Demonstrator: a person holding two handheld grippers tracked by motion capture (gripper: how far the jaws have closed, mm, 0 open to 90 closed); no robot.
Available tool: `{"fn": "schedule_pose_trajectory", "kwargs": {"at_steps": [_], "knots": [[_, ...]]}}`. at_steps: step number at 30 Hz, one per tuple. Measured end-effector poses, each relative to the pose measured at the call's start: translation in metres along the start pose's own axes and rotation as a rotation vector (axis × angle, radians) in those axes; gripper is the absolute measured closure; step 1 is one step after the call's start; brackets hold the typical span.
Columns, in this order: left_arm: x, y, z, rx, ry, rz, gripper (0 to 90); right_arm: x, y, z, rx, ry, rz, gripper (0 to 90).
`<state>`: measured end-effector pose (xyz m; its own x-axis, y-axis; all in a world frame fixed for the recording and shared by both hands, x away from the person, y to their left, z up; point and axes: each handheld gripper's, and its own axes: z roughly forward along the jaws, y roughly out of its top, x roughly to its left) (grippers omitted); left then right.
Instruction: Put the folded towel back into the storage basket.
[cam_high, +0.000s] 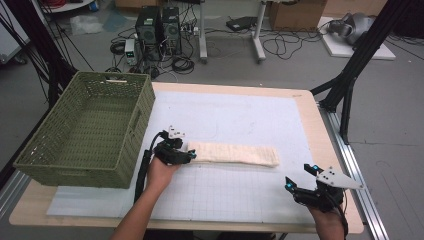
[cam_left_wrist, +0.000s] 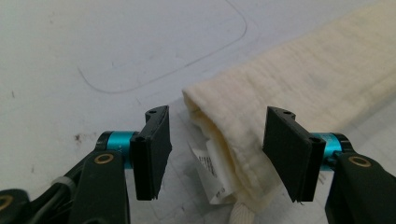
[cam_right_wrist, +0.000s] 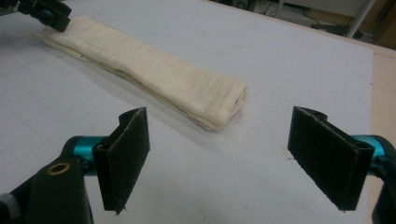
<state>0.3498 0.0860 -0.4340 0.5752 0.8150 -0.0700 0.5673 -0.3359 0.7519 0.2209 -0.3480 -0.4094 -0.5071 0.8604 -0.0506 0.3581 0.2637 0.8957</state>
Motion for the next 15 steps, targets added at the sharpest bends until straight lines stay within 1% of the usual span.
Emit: {"fn": "schedule_pose_trajectory", "kwargs": {"at_steps": [1, 3, 5, 6, 8, 10, 11, 12, 13, 14, 15], "knots": [[0.000, -0.002, 0.001, 0.010, -0.007, 0.003, 41.4, 0.000, 0.000, 0.000, 0.000, 0.000, 0.000, 19.4], [-0.002, -0.003, 0.002, 0.033, -0.015, 0.024, 41.6, 0.000, 0.000, 0.000, -0.001, 0.001, 0.000, 19.4], [-0.006, -0.002, 0.001, 0.036, -0.023, 0.041, 43.8, 0.000, 0.000, 0.001, 0.002, 0.004, -0.003, 19.4], [-0.006, -0.002, 0.001, 0.036, -0.023, 0.041, 45.8, 0.000, 0.000, 0.001, 0.002, 0.004, -0.003, 19.4], [-0.008, -0.003, 0.004, 0.053, -0.028, 0.060, 46.6, 0.000, 0.000, 0.001, 0.003, 0.002, -0.002, 19.4], [-0.009, -0.003, 0.005, 0.054, -0.052, 0.067, 56.5, 0.000, 0.000, 0.001, 0.000, 0.001, -0.004, 19.4], [-0.011, -0.003, 0.005, 0.052, -0.056, 0.072, 60.6, 0.000, 0.000, 0.001, 0.000, 0.002, -0.003, 19.4], [-0.012, -0.003, 0.005, 0.050, -0.065, 0.075, 60.6, 0.000, 0.000, 0.001, 0.000, 0.002, -0.003, 19.4], [-0.012, -0.003, 0.005, 0.050, -0.078, 0.060, 68.5, 0.000, 0.000, 0.001, 0.004, 0.004, 0.002, 19.3], [-0.012, -0.003, 0.005, 0.049, -0.088, 0.053, 72.0, 0.000, 0.000, 0.001, 0.005, 0.004, 0.004, 19.4], [-0.012, -0.003, 0.005, 0.049, -0.088, 0.053, 76.0, 0.000, 0.000, 0.001, 0.005, 0.004, 0.004, 19.4]]}}
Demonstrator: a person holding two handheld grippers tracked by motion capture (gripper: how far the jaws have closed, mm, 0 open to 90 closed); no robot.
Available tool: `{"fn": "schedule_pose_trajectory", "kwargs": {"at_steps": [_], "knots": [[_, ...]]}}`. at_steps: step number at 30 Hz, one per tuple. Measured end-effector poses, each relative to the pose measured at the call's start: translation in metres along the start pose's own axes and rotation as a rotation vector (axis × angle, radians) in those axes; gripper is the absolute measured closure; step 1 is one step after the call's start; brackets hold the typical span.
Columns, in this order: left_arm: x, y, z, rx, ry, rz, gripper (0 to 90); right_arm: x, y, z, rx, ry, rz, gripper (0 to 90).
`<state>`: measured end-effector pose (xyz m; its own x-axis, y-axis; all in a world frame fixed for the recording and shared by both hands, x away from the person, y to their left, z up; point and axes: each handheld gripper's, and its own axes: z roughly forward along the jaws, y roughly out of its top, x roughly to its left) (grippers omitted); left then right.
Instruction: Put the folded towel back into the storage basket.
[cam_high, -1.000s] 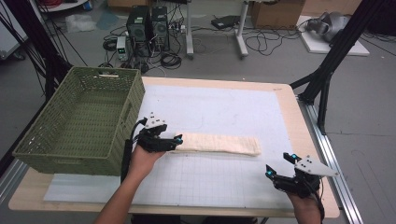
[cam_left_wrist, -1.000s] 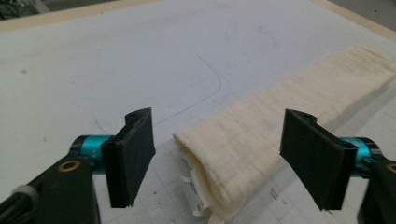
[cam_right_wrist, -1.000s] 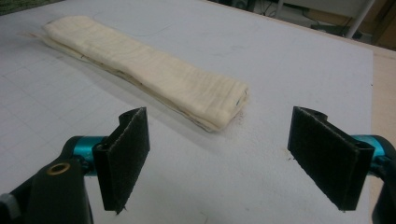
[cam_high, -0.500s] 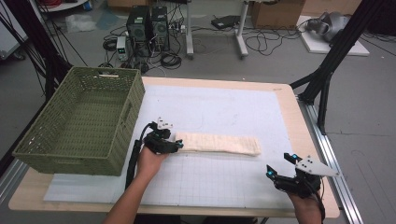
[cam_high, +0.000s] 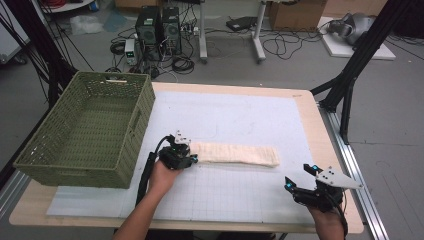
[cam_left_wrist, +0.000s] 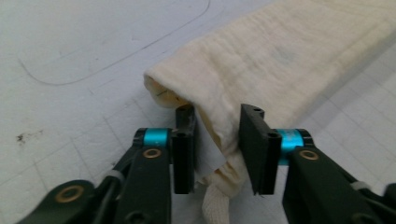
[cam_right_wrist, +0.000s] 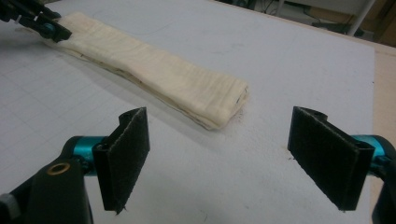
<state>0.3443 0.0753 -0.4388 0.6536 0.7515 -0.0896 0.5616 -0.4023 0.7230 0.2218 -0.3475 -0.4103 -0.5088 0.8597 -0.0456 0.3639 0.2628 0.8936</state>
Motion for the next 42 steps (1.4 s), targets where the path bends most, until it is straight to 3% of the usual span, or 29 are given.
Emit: {"fn": "schedule_pose_trajectory", "kwargs": {"at_steps": [4, 10, 11, 13, 21, 22, 23, 26, 30, 31, 33, 39, 42], "knots": [[-0.002, 0.000, 0.000, -0.006, 0.002, 0.014, 79.8, 0.000, -0.001, 0.001, 0.003, 0.009, 0.020, 19.3], [-0.002, -0.003, 0.000, -0.033, 0.009, 0.018, 80.1, 0.000, 0.001, 0.005, 0.009, -0.026, 0.024, 16.6], [-0.001, -0.008, -0.001, -0.064, 0.005, 0.006, 80.1, 0.000, 0.003, 0.007, 0.001, -0.005, 0.025, 16.6], [-0.001, -0.009, 0.000, -0.072, -0.001, 0.000, 80.2, 0.000, 0.005, 0.009, -0.008, 0.002, 0.031, 16.5], [-0.001, -0.009, 0.000, -0.074, 0.003, -0.002, 80.3, -0.001, 0.013, 0.028, 0.008, 0.012, 0.050, 15.8], [-0.001, -0.009, 0.000, -0.075, 0.002, -0.005, 80.2, -0.003, 0.013, 0.034, 0.038, -0.008, 0.059, 23.5], [-0.001, -0.010, 0.000, -0.074, -0.001, -0.007, 80.2, -0.004, 0.013, 0.036, 0.034, -0.009, 0.057, 26.1], [-0.001, -0.010, 0.000, -0.080, -0.001, -0.015, 80.2, -0.007, 0.014, 0.040, 0.022, -0.016, 0.066, 26.2], [0.001, -0.014, 0.000, -0.100, -0.011, -0.040, 80.2, -0.013, 0.013, 0.053, 0.051, -0.030, 0.103, 27.5], [0.000, -0.014, 0.000, -0.101, -0.009, -0.039, 80.2, -0.014, 0.011, 0.061, 0.088, -0.041, 0.125, 29.2], [-0.001, -0.013, 0.000, -0.100, 0.002, -0.015, 80.3, -0.014, 0.009, 0.070, 0.115, -0.051, 0.115, 30.0], [0.000, -0.014, 0.000, -0.102, -0.010, -0.019, 80.2, -0.013, 0.008, 0.090, 0.145, -0.058, 0.110, 30.5], [0.001, -0.014, 0.000, -0.104, -0.011, -0.014, 80.2, -0.008, 0.008, 0.104, 0.180, -0.066, 0.088, 40.0]]}}
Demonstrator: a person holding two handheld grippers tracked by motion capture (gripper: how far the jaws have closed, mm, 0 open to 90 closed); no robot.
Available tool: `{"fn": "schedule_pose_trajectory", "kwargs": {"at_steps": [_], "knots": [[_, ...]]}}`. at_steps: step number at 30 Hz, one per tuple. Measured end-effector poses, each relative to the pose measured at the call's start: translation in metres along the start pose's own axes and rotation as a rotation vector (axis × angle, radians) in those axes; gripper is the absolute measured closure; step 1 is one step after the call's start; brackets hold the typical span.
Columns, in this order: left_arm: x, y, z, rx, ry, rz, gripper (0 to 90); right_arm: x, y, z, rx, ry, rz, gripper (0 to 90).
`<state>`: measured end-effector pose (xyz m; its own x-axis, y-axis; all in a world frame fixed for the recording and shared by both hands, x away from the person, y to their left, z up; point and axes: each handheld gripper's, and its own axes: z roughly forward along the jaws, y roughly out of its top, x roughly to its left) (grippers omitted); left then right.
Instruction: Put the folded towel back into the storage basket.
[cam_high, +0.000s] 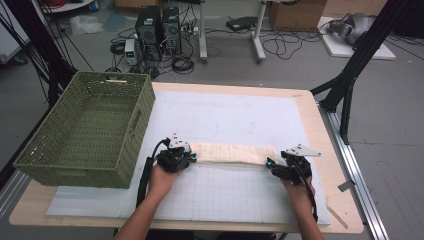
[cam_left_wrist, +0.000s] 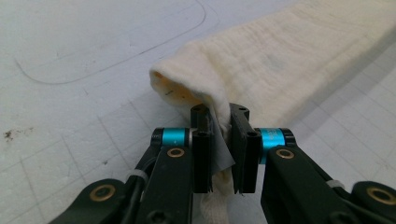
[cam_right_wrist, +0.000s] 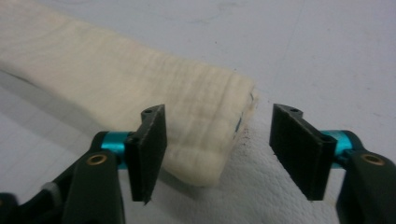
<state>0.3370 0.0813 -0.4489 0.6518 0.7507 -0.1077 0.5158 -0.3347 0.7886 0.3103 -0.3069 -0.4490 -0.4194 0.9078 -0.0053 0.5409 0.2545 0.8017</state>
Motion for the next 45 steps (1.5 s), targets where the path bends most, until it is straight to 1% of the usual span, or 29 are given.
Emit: {"fn": "schedule_pose_trajectory", "kwargs": {"at_steps": [1, 2, 3, 4, 7, 9, 11, 12, 13, 15, 16, 17, 18, 19, 21, 22, 23, 25, 26, 27, 28, 29, 32, 33, 35, 36, 39, 41, 45], "knots": [[0.000, 0.000, 0.000, 0.001, 0.000, 0.004, 80.2, 0.000, 0.000, 0.000, 0.000, 0.000, 0.000, 40.0], [0.000, 0.000, 0.000, 0.001, 0.000, 0.005, 80.2, 0.000, 0.001, 0.004, 0.027, 0.000, -0.002, 44.5], [0.000, 0.000, 0.000, 0.001, 0.001, 0.006, 80.2, 0.002, 0.003, 0.006, 0.044, 0.009, -0.016, 51.2], [0.000, 0.000, 0.000, 0.003, 0.000, 0.010, 80.2, 0.002, 0.003, 0.007, 0.046, 0.019, -0.019, 53.4], [-0.001, -0.001, -0.001, -0.005, 0.006, 0.015, 80.2, 0.002, 0.003, 0.007, 0.050, 0.055, -0.002, 63.4], [-0.001, -0.003, -0.001, -0.015, 0.006, 0.008, 80.2, 0.003, 0.003, 0.007, 0.054, 0.069, 0.003, 70.0], [-0.002, -0.005, -0.003, -0.024, 0.007, -0.002, 80.4, 0.003, 0.003, 0.007, 0.056, 0.081, 0.020, 73.9], [-0.002, -0.005, -0.003, -0.024, 0.007, -0.002, 80.5, 0.003, 0.003, 0.007, 0.056, 0.081, 0.020, 73.9], [-0.002, -0.005, -0.003, -0.022, 0.008, 0.001, 80.5, 0.001, 0.003, 0.008, 0.065, 0.100, 0.044, 76.5], [-0.002, -0.005, -0.003, -0.024, 0.008, -0.003, 80.6, -0.001, 0.004, 0.008, 0.070, 0.128, 0.066, 79.4], [-0.001, -0.005, -0.003, -0.022, 0.007, -0.003, 80.6, -0.001, 0.004, 0.008, 0.070, 0.128, 0.066, 79.4], [-0.001, -0.005, -0.003, -0.021, 0.006, -0.011, 80.6, -0.003, 0.004, 0.008, 0.074, 0.139, 0.083, 80.2], [-0.001, -0.005, -0.004, -0.019, 0.002, -0.024, 80.8, -0.005, 0.004, 0.009, 0.076, 0.154, 0.114, 81.0], [-0.001, -0.005, -0.006, -0.011, 0.000, -0.028, 81.2, -0.007, 0.003, 0.008, 0.077, 0.171, 0.135, 82.2], [-0.002, -0.005, -0.010, -0.016, 0.001, -0.024, 81.4, -0.005, 0.002, 0.005, 0.062, 0.167, 0.121, 82.5], [-0.003, -0.006, -0.013, -0.018, 0.001, -0.006, 81.5, -0.005, 0.001, 0.004, 0.054, 0.167, 0.103, 82.6], [-0.004, -0.007, -0.016, -0.025, 0.003, 0.002, 81.5, -0.004, 0.001, 0.002, 0.044, 0.165, 0.089, 82.7], [-0.004, -0.008, -0.024, -0.052, -0.002, 0.002, 81.5, -0.001, 0.002, -0.002, 0.014, 0.161, 0.060, 82.7], [-0.006, -0.010, -0.031, -0.080, -0.005, 0.000, 81.5, 0.000, 0.003, -0.005, -0.002, 0.158, 0.048, 82.7], [-0.006, -0.010, -0.031, -0.080, -0.005, 0.000, 81.7, 0.002, 0.004, -0.007, -0.016, 0.154, 0.032, 82.7], [-0.009, -0.013, -0.038, -0.102, -0.007, 0.013, 81.9, 0.003, 0.005, -0.009, -0.022, 0.149, 0.017, 82.7], [-0.009, -0.013, -0.038, -0.102, -0.007, 0.013, 82.0, 0.004, 0.006, -0.010, -0.031, 0.147, 0.003, 82.7], [-0.015, -0.017, -0.048, -0.132, -0.003, 0.038, 82.0, 0.006, 0.008, -0.011, -0.044, 0.149, -0.003, 82.7], [-0.016, -0.018, -0.051, -0.141, -0.003, 0.049, 82.0, 0.007, 0.010, -0.011, -0.055, 0.145, -0.022, 82.7], [-0.019, -0.020, -0.057, -0.160, -0.006, 0.060, 82.1, 0.007, 0.010, -0.012, -0.057, 0.150, -0.022, 82.7], [-0.020, -0.020, -0.060, -0.169, -0.009, 0.066, 82.2, 0.007, 0.011, -0.012, -0.067, 0.153, -0.025, 82.7], [-0.020, -0.020, -0.068, -0.205, -0.021, 0.067, 82.2, 0.006, 0.013, -0.014, -0.094, 0.169, -0.026, 82.7], [-0.020, -0.021, -0.072, -0.226, -0.025, 0.070, 82.2, 0.007, 0.017, -0.016, -0.123, 0.179, -0.046, 82.6], [-0.016, -0.020, -0.077, -0.252, -0.039, 0.073, 82.2, 0.007, 0.021, -0.017, -0.147, 0.189, -0.052, 82.6]]}}
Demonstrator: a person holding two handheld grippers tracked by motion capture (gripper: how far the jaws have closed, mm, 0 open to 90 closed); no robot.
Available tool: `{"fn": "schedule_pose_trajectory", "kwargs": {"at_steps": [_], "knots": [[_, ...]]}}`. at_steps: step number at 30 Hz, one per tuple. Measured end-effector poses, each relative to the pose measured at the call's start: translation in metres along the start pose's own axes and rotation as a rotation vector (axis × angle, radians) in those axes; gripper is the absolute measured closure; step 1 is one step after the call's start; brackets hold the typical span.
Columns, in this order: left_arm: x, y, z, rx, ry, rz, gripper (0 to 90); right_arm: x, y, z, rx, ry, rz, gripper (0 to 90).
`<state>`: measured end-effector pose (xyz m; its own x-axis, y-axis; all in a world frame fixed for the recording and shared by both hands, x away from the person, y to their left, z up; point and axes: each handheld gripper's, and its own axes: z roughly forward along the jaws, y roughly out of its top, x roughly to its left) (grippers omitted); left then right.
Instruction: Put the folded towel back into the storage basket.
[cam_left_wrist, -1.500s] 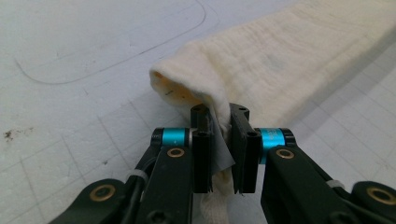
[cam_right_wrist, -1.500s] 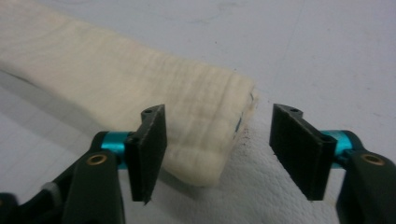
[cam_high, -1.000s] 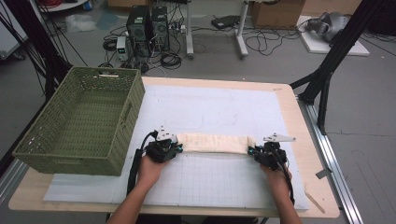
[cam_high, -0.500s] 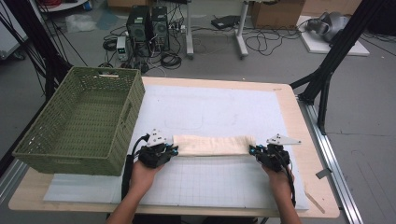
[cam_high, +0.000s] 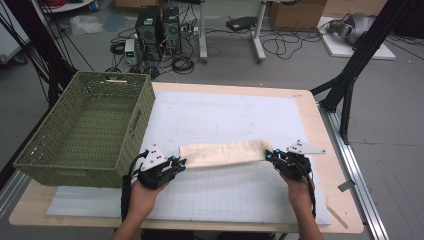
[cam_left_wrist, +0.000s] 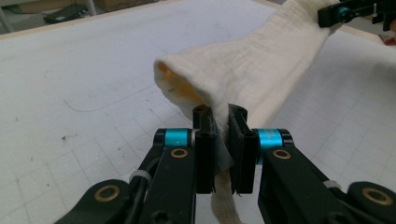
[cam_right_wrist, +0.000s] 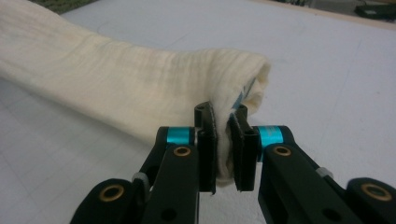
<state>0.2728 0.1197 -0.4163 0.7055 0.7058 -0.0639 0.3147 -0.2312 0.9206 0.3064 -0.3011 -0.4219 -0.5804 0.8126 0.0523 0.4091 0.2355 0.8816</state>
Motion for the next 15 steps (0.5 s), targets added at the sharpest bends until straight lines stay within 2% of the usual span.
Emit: {"fn": "schedule_pose_trajectory", "kwargs": {"at_steps": [4, 10, 15], "knots": [[-0.001, 0.001, -0.008, -0.020, -0.006, 0.003, 82.2, 0.000, 0.006, 0.000, -0.025, 0.006, -0.008, 82.6], [-0.008, 0.011, -0.022, -0.076, -0.017, 0.013, 82.2, 0.001, 0.017, 0.003, -0.026, 0.011, -0.014, 82.6], [-0.013, 0.022, -0.032, -0.122, -0.024, 0.026, 82.2, -0.001, 0.038, 0.008, -0.040, 0.010, -0.036, 82.6]]}}
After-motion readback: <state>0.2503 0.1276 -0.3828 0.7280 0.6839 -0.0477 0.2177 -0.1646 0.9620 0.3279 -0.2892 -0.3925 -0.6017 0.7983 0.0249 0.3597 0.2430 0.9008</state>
